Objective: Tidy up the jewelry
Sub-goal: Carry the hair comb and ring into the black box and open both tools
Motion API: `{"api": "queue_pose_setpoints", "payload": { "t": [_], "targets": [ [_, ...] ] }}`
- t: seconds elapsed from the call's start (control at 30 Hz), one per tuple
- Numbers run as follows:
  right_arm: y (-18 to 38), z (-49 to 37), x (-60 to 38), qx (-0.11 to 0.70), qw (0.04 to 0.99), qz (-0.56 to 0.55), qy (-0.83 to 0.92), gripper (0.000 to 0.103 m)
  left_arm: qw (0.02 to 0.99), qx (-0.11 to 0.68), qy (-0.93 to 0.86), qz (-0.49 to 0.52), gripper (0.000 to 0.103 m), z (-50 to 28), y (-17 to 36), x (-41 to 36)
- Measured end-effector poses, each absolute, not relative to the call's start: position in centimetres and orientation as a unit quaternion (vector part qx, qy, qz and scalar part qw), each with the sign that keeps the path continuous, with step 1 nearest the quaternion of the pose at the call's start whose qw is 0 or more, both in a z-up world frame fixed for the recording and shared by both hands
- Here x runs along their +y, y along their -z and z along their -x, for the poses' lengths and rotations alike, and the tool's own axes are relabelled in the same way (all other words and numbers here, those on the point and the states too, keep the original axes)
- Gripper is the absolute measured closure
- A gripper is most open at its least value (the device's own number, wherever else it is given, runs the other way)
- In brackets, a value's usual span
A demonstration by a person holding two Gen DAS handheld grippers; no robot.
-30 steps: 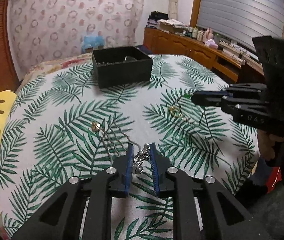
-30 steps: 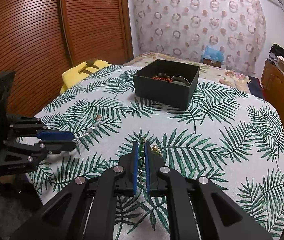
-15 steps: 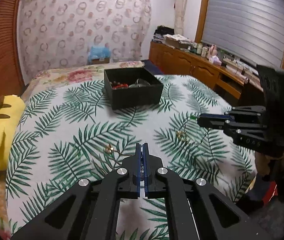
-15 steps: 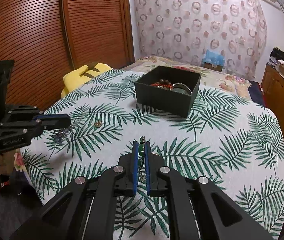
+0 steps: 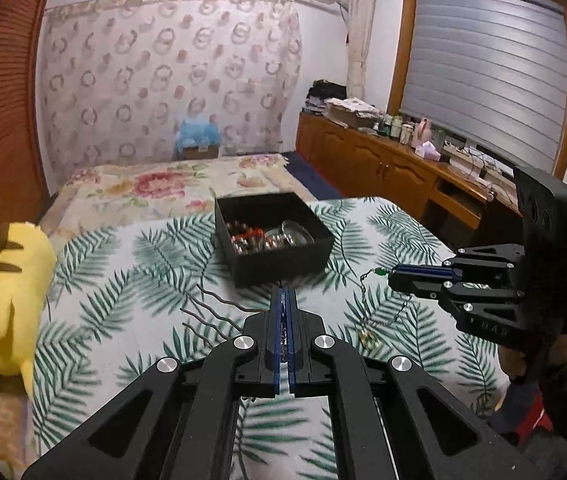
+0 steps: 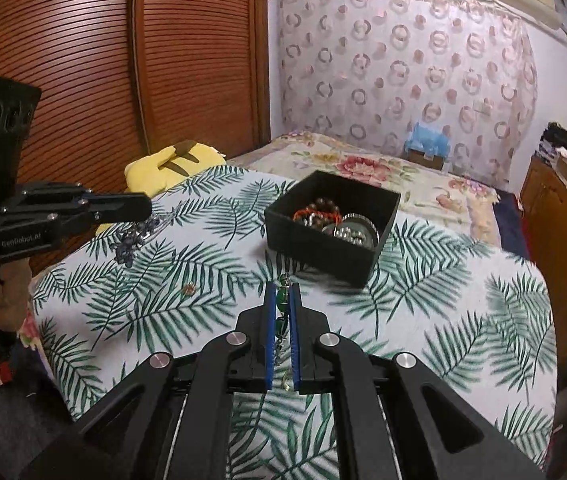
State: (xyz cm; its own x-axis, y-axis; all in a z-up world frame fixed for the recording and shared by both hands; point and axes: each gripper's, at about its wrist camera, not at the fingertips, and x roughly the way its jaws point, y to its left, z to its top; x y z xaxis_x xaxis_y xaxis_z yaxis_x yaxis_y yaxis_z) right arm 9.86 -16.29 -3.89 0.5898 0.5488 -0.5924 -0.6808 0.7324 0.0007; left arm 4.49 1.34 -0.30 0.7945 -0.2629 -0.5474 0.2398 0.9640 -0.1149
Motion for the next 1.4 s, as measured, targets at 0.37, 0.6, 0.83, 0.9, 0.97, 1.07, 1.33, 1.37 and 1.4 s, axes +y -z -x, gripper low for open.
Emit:
{"api": "queue_pose_setpoints", "payload": {
  "t": [0.37, 0.6, 0.83, 0.9, 0.97, 1.07, 1.33, 1.37, 1.4],
  "targets": [
    [2.3, -15.3, -16.4, 0.268, 0.896, 0.1, -0.339, 0.096, 0.948, 0.281, 0.148, 0.026, 0.102, -11.0, -1.4, 1.0],
    [2.4, -17.2, -17.3, 0.268, 0.901, 0.087, -0.329, 0.096, 0.946, 0.284, 0.155, 0.018, 0.102, -15.5, -1.8, -0.7],
    [1.4, -18.6, -18.1, 0.261, 0.908, 0.093, -0.315, 0.096, 0.937, 0.305, 0.167, 0.019, 0.102, -19.2, -0.8, -2.2],
    [1.2, -18.9, -18.2, 0.259, 0.908, 0.093, -0.317, 0.096, 0.936, 0.311, 0.166, 0.019, 0.102, -19.9, -0.5, -2.2],
    [1.1, -19.2, -18.1, 0.257, 0.908, 0.095, -0.318, 0.096, 0.936, 0.316, 0.153, 0.019, 0.101, -20.4, -0.2, -2.0],
    [1.2, -19.7, -17.9, 0.259, 0.906, 0.093, -0.323, 0.096, 0.936, 0.315, 0.156, 0.03, 0.101, -20.6, -0.2, -1.6],
    [1.6, -21.2, -16.5, 0.267, 0.9, 0.093, -0.331, 0.096, 0.938, 0.316, 0.139, 0.029, 0.101, -19.4, -0.2, 0.1],
    [1.6, -21.4, -16.2, 0.267, 0.9, 0.095, -0.332, 0.096, 0.938, 0.317, 0.137, 0.029, 0.101, -19.2, -0.1, 0.3],
    [1.6, -21.8, -15.7, 0.267, 0.899, 0.098, -0.332, 0.096, 0.938, 0.319, 0.134, 0.029, 0.101, -18.9, 0.1, 0.6]
  ]
}}
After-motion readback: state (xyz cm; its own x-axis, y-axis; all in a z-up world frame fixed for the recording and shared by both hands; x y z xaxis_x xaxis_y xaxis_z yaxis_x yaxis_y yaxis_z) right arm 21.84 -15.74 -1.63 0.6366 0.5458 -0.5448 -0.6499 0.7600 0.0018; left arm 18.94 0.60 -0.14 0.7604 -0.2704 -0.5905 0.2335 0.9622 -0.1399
